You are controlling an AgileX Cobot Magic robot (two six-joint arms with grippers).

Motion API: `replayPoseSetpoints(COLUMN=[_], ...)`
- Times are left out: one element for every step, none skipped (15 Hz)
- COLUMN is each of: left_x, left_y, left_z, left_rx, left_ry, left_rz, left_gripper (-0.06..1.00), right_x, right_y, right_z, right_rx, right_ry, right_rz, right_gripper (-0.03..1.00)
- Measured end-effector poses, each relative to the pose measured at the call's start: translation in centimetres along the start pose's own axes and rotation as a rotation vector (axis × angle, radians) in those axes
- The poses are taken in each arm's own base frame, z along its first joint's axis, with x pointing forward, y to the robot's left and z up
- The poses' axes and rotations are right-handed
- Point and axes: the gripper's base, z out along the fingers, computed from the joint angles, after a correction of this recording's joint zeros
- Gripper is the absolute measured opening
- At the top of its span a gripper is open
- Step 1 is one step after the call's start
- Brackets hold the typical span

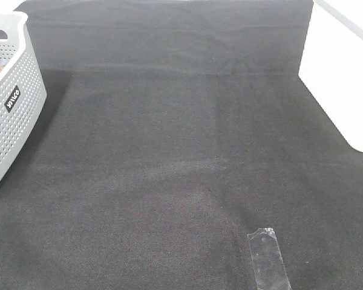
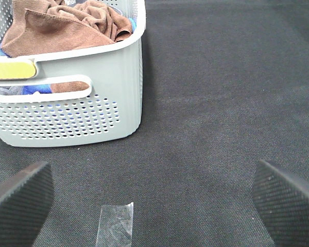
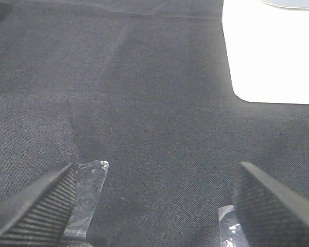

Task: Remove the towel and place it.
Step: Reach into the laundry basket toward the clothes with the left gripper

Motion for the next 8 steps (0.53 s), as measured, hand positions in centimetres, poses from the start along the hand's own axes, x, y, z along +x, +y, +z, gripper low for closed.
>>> replayPoseSetpoints(left_x=[0.0, 0.0, 0.0, 0.0, 0.0, 0.0, 0.0, 0.0], left_y=[0.0, 0.0, 0.0, 0.0, 0.0, 0.0, 0.0, 0.0], left_z=[0.0, 0.0, 0.0, 0.0, 0.0, 0.0, 0.0, 0.0], left_rx=[0.0, 0.0, 0.0, 0.0, 0.0, 0.0, 0.0, 0.0], left_ry=[0.0, 0.0, 0.0, 0.0, 0.0, 0.0, 0.0, 0.0], left_rz=[0.0, 0.0, 0.0, 0.0, 0.0, 0.0, 0.0, 0.0], left_gripper=[0.99, 0.99, 0.99, 0.99, 0.99, 0.99, 0.99, 0.99], right_x=[0.0, 0.0, 0.0, 0.0, 0.0, 0.0, 0.0, 0.0], right_y=[0.0, 0.0, 0.0, 0.0, 0.0, 0.0, 0.0, 0.0], right_z=[0.0, 0.0, 0.0, 0.0, 0.0, 0.0, 0.0, 0.0], right_rx=[0.0, 0.0, 0.0, 0.0, 0.0, 0.0, 0.0, 0.0], right_ry=[0.0, 0.0, 0.0, 0.0, 0.0, 0.0, 0.0, 0.0], right_rz=[0.0, 0.0, 0.0, 0.0, 0.0, 0.0, 0.0, 0.0], right_gripper=[0.76, 0.76, 0.76, 0.76, 0.76, 0.76, 0.76, 0.76])
